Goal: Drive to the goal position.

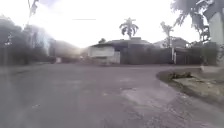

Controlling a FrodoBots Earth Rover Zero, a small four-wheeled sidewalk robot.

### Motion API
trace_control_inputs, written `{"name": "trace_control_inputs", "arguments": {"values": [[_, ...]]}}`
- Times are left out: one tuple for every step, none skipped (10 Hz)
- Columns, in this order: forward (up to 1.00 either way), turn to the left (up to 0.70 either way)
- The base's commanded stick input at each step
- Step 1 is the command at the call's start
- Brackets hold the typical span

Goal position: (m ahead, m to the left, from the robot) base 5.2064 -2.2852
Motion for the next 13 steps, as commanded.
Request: {"name": "trace_control_inputs", "arguments": {"values": [[1.00, 0.00], [1.00, 0.00], [1.00, 0.00], [1.00, 0.00], [1.00, 0.00], [1.00, 0.00], [1.00, 0.00], [1.00, 0.00], [1.00, 0.00], [1.00, 0.00], [1.00, 0.00], [1.00, 0.00], [1.00, 0.00]]}}
